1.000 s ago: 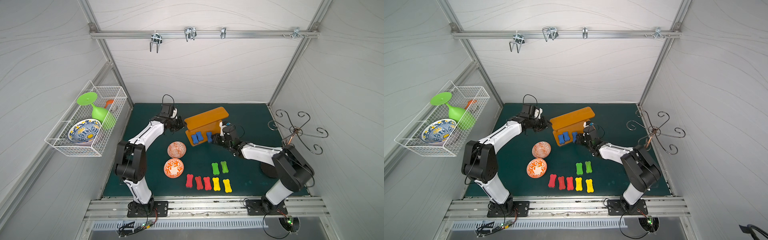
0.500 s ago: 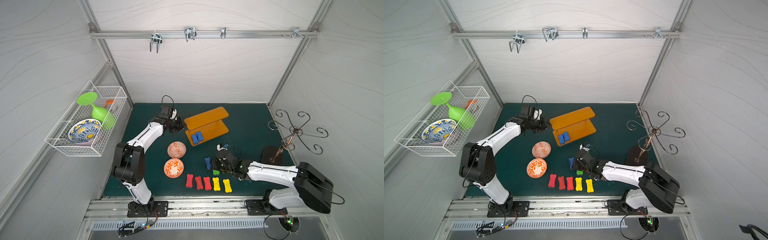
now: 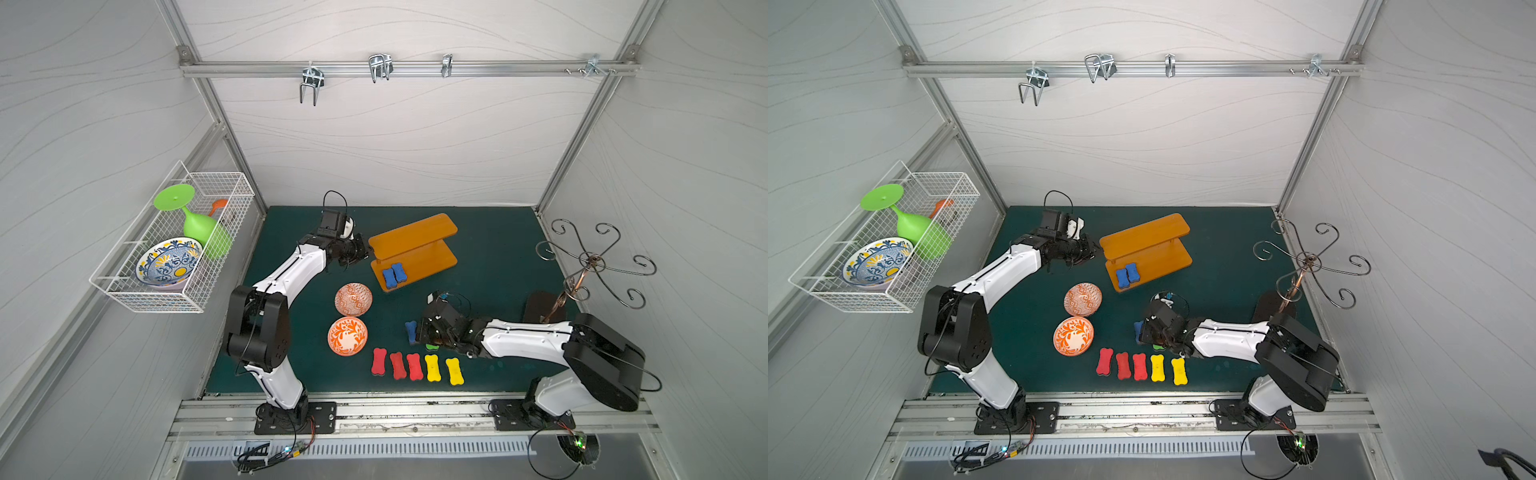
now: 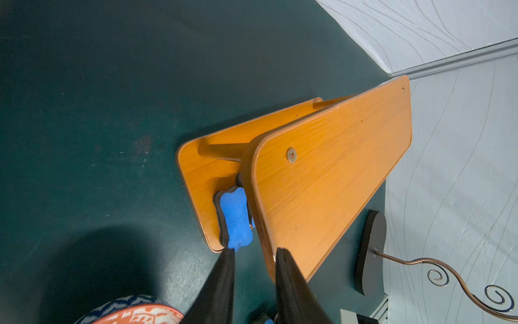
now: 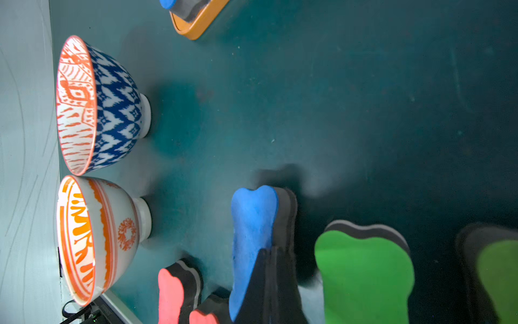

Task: Remove the whiteboard erasers from the shelf
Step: Place the whiteboard eraser at the center of the board.

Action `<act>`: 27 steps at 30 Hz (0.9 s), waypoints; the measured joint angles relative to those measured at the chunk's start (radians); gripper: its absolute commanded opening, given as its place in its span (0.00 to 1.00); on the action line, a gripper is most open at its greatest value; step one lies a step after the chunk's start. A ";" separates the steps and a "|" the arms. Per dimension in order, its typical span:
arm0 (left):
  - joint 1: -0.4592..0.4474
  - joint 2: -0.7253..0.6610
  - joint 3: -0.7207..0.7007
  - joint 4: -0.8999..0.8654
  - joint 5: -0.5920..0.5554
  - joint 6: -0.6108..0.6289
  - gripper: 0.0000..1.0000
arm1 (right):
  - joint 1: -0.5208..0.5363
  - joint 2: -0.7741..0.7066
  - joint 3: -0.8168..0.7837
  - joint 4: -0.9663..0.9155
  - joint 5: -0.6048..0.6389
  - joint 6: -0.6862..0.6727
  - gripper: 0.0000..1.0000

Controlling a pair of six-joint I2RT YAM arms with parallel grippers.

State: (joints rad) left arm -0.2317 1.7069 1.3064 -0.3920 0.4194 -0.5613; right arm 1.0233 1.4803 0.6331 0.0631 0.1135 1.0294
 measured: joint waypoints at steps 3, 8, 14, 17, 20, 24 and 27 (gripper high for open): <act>0.000 -0.002 0.000 0.000 0.000 0.000 0.29 | 0.000 0.000 0.000 -0.014 -0.017 -0.001 0.16; 0.000 -0.010 0.000 0.000 0.000 0.000 0.29 | 0.002 0.000 0.000 -0.058 -0.049 0.001 0.32; 0.003 -0.018 0.000 0.000 0.000 0.000 0.31 | 0.003 -0.040 -0.005 -0.087 -0.067 -0.011 0.39; 0.003 -0.018 0.000 0.000 0.000 0.000 0.31 | 0.003 -0.055 -0.002 -0.088 -0.079 -0.029 0.39; 0.003 -0.018 0.000 0.000 0.000 0.000 0.31 | 0.003 -0.051 0.000 -0.087 -0.099 -0.043 0.39; 0.003 -0.018 0.000 0.000 -0.001 0.000 0.31 | 0.003 -0.029 0.006 -0.087 -0.126 -0.060 0.40; 0.003 -0.018 0.000 -0.001 -0.004 0.000 0.31 | 0.002 -0.017 0.006 -0.087 -0.143 -0.065 0.39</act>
State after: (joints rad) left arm -0.2287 1.6890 1.3064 -0.3927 0.4152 -0.5610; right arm 1.0252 1.4631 0.6392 -0.0238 -0.0292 0.9646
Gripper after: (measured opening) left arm 0.313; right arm 0.394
